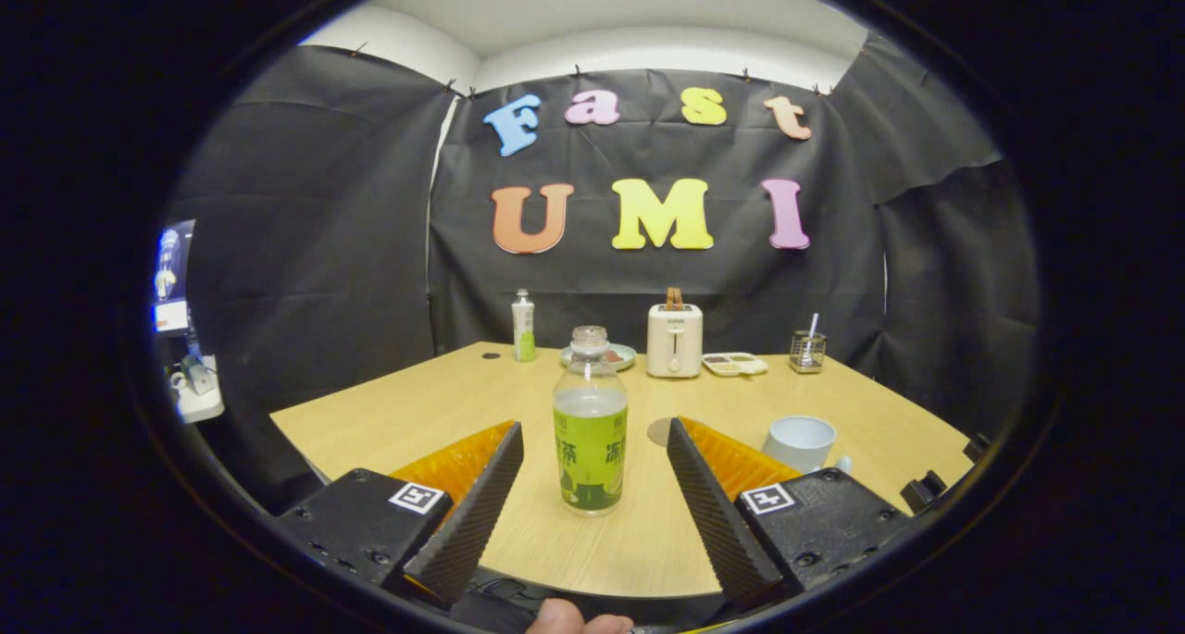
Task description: Take the bottle from table, then pour the juice into the cup, finally place the bottle on the coaster
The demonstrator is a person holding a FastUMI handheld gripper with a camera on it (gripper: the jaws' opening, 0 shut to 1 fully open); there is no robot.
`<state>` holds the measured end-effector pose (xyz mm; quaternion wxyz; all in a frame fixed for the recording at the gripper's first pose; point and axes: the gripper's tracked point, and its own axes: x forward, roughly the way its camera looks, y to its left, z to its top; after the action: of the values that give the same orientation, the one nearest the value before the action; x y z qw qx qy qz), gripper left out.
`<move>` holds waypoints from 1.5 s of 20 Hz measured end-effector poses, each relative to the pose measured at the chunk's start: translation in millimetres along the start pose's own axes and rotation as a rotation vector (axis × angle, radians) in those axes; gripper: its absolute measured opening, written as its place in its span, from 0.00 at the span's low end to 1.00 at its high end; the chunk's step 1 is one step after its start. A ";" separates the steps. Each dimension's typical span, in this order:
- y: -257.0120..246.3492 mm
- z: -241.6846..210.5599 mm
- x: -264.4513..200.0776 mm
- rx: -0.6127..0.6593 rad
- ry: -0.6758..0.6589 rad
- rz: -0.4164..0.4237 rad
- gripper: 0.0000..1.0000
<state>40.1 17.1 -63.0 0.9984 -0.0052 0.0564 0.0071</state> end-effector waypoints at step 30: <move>0.8 -51.6 96.0 -0.092 0.225 -0.018 0.85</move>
<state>129.7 18.6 -125.1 0.9845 -0.0524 0.1675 0.0003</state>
